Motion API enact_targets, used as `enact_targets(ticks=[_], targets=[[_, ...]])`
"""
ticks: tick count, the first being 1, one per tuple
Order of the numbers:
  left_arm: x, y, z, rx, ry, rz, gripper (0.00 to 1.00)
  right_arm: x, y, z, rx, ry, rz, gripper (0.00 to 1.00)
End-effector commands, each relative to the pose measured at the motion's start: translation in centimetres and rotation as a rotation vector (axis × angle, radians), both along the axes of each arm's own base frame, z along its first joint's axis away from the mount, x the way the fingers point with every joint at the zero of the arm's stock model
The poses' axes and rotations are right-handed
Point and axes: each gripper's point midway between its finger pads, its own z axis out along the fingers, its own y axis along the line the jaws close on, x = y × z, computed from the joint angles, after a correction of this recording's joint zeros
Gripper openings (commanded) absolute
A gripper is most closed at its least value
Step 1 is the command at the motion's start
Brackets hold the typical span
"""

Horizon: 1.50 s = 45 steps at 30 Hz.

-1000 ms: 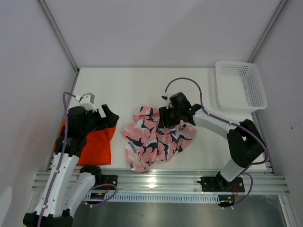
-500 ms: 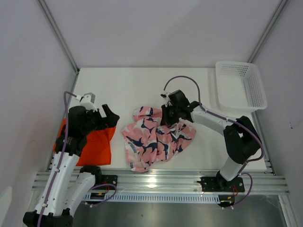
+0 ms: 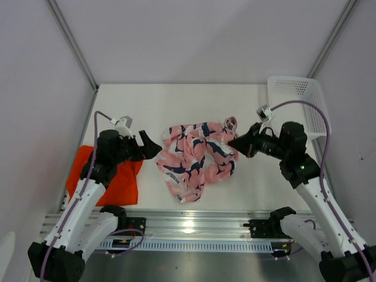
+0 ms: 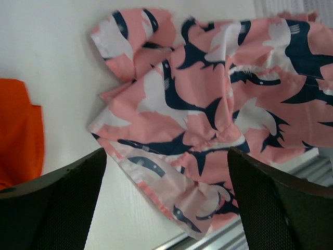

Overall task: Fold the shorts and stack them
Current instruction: Flatten the shorts out

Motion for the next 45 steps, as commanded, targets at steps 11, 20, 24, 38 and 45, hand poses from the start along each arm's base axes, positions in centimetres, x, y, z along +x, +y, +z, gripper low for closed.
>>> enact_targets(ticks=[11, 20, 24, 38, 45], targets=[[-1.2, -10.8, -3.3, -0.073, 0.085, -0.232, 0.99, -4.7, -4.6, -13.0, -0.052, 0.371, -0.279, 0.0], [1.1, -13.8, -5.4, 0.059, 0.149, -0.279, 0.99, -9.5, -2.5, -18.9, -0.062, 0.454, -0.253, 0.0], [1.7, -15.4, -6.4, 0.106, 0.165, -0.287, 0.99, -10.6, -2.2, -20.3, -0.112, 0.468, -0.259, 0.15], [1.3, -16.5, -8.3, 0.201, 0.189, -0.309, 0.89, -6.8, -2.8, -19.0, -0.214, 0.42, -0.407, 0.6], [0.5, -15.7, -8.7, 0.209, 0.191, -0.303, 0.7, -6.1, -1.2, -19.1, -0.162, 0.469, -0.338, 0.47]])
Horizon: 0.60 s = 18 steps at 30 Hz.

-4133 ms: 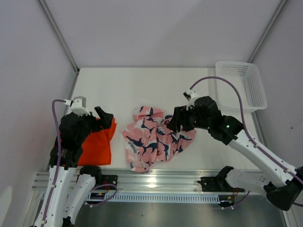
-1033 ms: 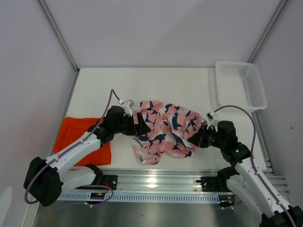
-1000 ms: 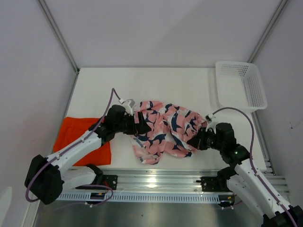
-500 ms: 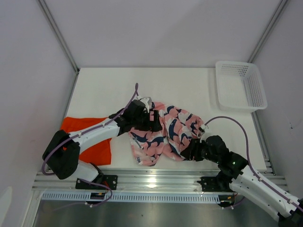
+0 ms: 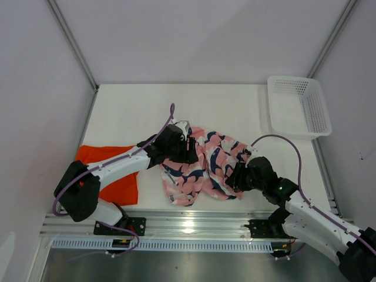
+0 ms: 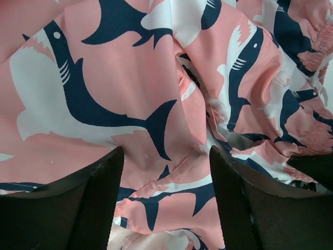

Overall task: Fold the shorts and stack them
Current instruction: Flatten the shorts out

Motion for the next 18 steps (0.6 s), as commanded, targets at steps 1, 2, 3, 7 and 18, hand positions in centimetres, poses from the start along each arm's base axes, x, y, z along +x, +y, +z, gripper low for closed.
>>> enact_targets(ticks=[1, 2, 3, 7, 18], targets=[[-0.2, 0.3, 0.9, 0.0, -0.04, -0.007, 0.68, 1.2, 1.6, 2.4, 0.084, -0.05, 0.037, 0.46], [-0.2, 0.3, 1.1, -0.002, -0.044, -0.005, 0.66, 1.3, 1.7, 2.5, 0.091, -0.053, 0.039, 0.45], [-0.2, 0.3, 1.0, 0.001, -0.041, -0.005, 0.65, 1.3, 1.8, 2.6, 0.098, -0.053, 0.041, 0.44], [-0.2, 0.3, 1.1, 0.003, -0.045, -0.012, 0.49, 2.0, 2.1, 4.1, 0.137, -0.095, 0.041, 0.29], [0.5, 2.1, 3.5, 0.048, -0.105, 0.049, 0.63, 10.5, -4.9, 11.9, 0.182, -0.259, -0.188, 0.0]])
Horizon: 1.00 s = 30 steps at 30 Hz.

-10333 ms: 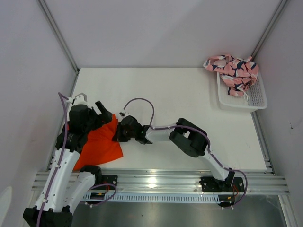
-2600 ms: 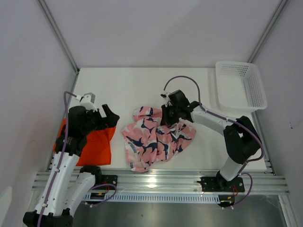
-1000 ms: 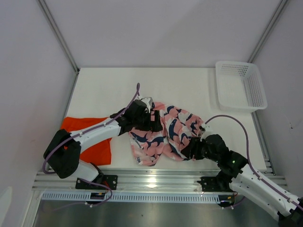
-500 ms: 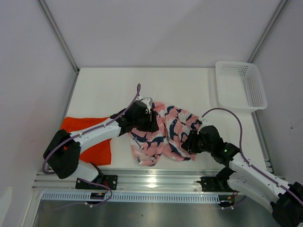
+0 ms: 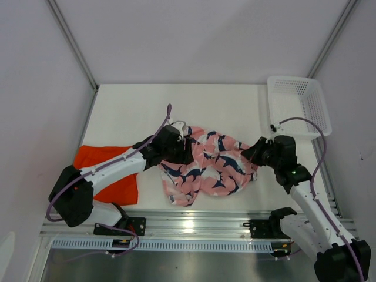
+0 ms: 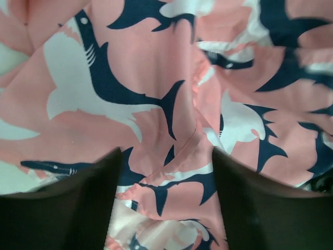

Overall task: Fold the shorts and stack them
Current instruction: Flatten the shorts out

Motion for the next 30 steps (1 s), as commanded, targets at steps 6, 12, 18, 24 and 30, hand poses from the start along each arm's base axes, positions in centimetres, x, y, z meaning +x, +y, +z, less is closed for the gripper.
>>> enact_targets(ticks=[6, 12, 18, 24, 30], targets=[[-0.6, 0.6, 4.9, -0.051, -0.11, -0.029, 0.9, 6.2, -5.3, 7.3, 0.062, -0.185, -0.062, 0.0], [-2.7, 1.0, 1.4, -0.042, -0.059, -0.087, 0.87, 7.7, -5.3, 5.6, 0.083, -0.155, -0.021, 0.0], [-3.1, 0.4, -0.4, -0.089, -0.125, -0.124, 0.81, 7.9, -5.4, 4.0, 0.069, -0.125, -0.014, 0.0], [-3.1, -1.2, -0.4, -0.067, -0.164, -0.184, 0.73, 7.9, -5.4, 3.3, 0.067, -0.108, -0.008, 0.0], [-4.2, -3.3, -1.0, -0.076, -0.163, -0.276, 0.72, 7.9, -5.3, 2.7, 0.067, -0.095, -0.002, 0.0]])
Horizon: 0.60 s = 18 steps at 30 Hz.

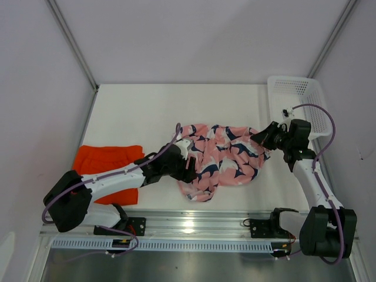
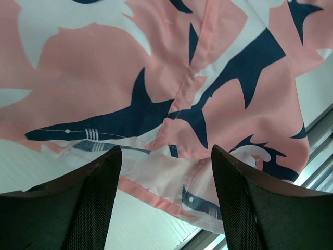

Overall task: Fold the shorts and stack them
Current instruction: Flatten the shorts out

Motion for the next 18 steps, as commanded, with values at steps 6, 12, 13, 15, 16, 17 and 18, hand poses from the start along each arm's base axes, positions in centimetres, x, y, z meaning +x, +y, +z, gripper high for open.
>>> enact_targets(ticks=[6, 12, 13, 15, 16, 17, 18], targets=[[0.2, -2.9, 0.8, -0.023, -0.063, -0.12, 0.75, 0.5, 0.2, 0.3, -0.008, -0.042, 0.032, 0.0], [0.5, -3.4, -0.5, 0.012, -0.044, -0.137, 0.75, 0.5, 0.2, 0.1, -0.008, -0.039, 0.036, 0.0], [0.9, -3.5, -0.5, 0.018, -0.049, -0.128, 0.75, 0.4, 0.3, 0.2, -0.004, -0.04, 0.039, 0.0], [1.4, -3.4, -1.3, 0.048, -0.042, -0.107, 0.73, 0.4, 0.3, 0.3, -0.004, -0.04, 0.04, 0.0], [1.6, -3.4, -1.4, 0.054, -0.043, -0.101, 0.72, 0.4, 0.3, 0.3, -0.004, -0.04, 0.04, 0.0], [1.6, -3.4, -1.7, 0.06, -0.039, -0.1, 0.67, 0.4, 0.3, 0.4, -0.005, -0.045, 0.041, 0.0], [1.7, -3.5, -2.1, 0.068, -0.033, -0.099, 0.65, 0.4, 0.3, 0.3, -0.006, -0.043, 0.042, 0.0]])
